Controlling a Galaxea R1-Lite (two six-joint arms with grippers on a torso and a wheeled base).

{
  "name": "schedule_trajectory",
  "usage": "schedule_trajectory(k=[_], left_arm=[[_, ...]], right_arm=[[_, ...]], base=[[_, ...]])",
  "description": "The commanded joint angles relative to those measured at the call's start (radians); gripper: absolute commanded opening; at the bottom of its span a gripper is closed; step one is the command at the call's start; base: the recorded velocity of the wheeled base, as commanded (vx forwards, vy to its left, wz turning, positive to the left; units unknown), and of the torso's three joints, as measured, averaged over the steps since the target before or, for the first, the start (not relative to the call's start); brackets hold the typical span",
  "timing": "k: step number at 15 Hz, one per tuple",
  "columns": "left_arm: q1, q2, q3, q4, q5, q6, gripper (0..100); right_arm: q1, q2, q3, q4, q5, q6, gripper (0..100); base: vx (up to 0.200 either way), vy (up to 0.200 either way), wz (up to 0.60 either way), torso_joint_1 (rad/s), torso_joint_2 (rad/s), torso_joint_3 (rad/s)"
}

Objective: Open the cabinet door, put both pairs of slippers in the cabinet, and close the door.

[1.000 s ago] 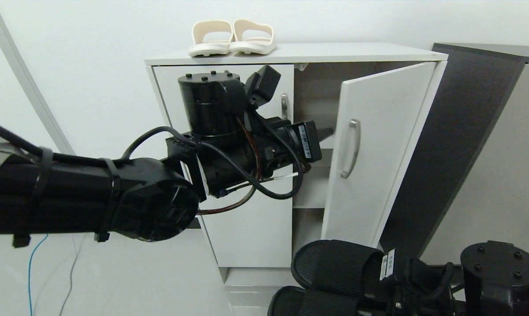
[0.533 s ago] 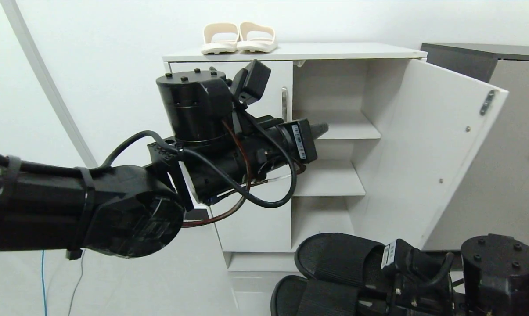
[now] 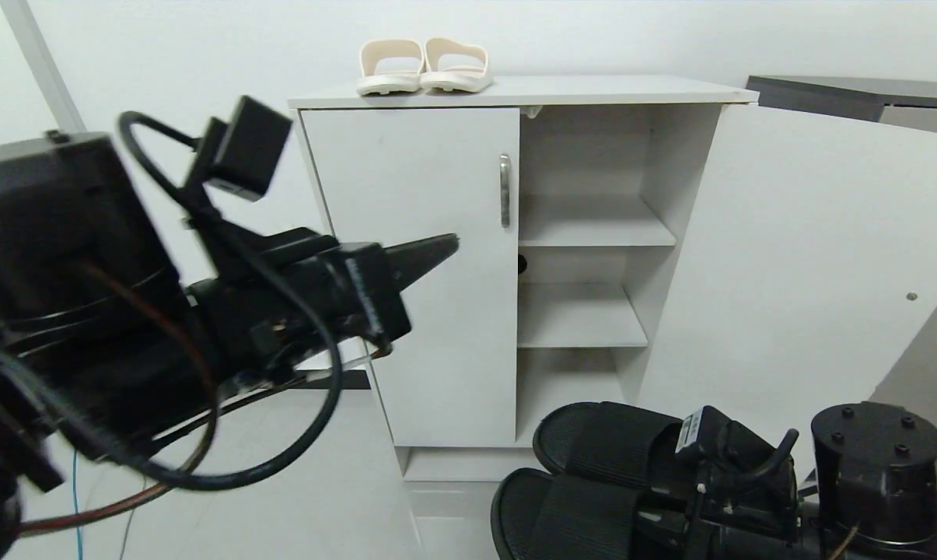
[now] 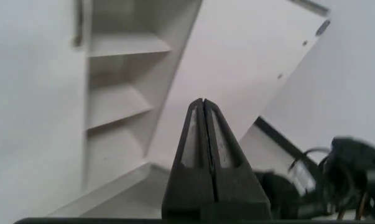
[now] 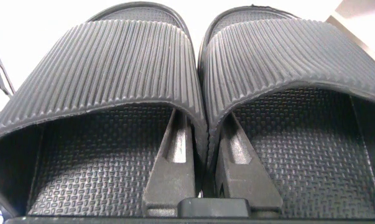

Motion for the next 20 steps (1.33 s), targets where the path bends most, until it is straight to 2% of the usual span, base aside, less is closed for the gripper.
schedule_trajectory(k=[1,2,3,4,6,10,13,15,18,19,20], left_arm=[[0.022,-0.316,0.206,0.089,0.083,0.101,0],[0.028,-0.396,0.237,0.153,0.116,0.148,0],[0.077,-0.489,0.272,0.247,0.144,0.205,0],[0.146,-0.573,0.305,0.34,0.147,0.247,0],[0.264,-0.728,0.38,0.452,0.15,0.25,0],[0.554,-0.978,0.575,0.472,0.164,0.242,0],[0.678,-1.115,0.697,0.474,0.164,0.245,0],[0.695,-1.181,0.762,0.493,0.164,0.245,0],[0.695,-1.328,0.763,0.724,0.162,0.247,0],[0.685,-1.337,0.766,0.708,0.164,0.245,0],[0.666,-1.37,0.766,0.705,0.152,0.257,0]], right_arm=[[0.0,0.003,0.001,0.0,0.0,-0.001,0],[0.0,0.005,0.001,0.0,0.0,-0.001,0],[0.0,0.005,0.001,0.0,0.0,-0.001,0],[0.0,0.005,0.001,0.0,0.0,-0.001,0],[0.0,0.005,0.001,0.0,-0.001,-0.001,0],[0.0,0.008,0.001,0.0,-0.003,-0.001,0],[0.0,0.009,0.001,0.0,-0.003,-0.002,0],[0.0,0.011,0.001,0.0,-0.003,-0.002,0],[0.0,0.012,-0.001,0.0,-0.003,-0.004,0],[0.0,0.014,0.001,0.0,-0.003,-0.002,0],[0.0,0.014,-0.001,0.0,-0.003,-0.004,0]], base=[[0.0,0.0,0.0,0.0,0.0,0.0],[0.0,0.0,0.0,0.0,0.0,0.0],[0.0,0.0,0.0,0.0,0.0,0.0],[0.0,0.0,0.0,0.0,0.0,0.0],[0.0,0.0,0.0,0.0,0.0,0.0],[0.0,0.0,0.0,0.0,0.0,0.0],[0.0,0.0,0.0,0.0,0.0,0.0],[0.0,0.0,0.0,0.0,0.0,0.0],[0.0,0.0,0.0,0.0,0.0,0.0],[0.0,0.0,0.0,0.0,0.0,0.0],[0.0,0.0,0.0,0.0,0.0,0.0]])
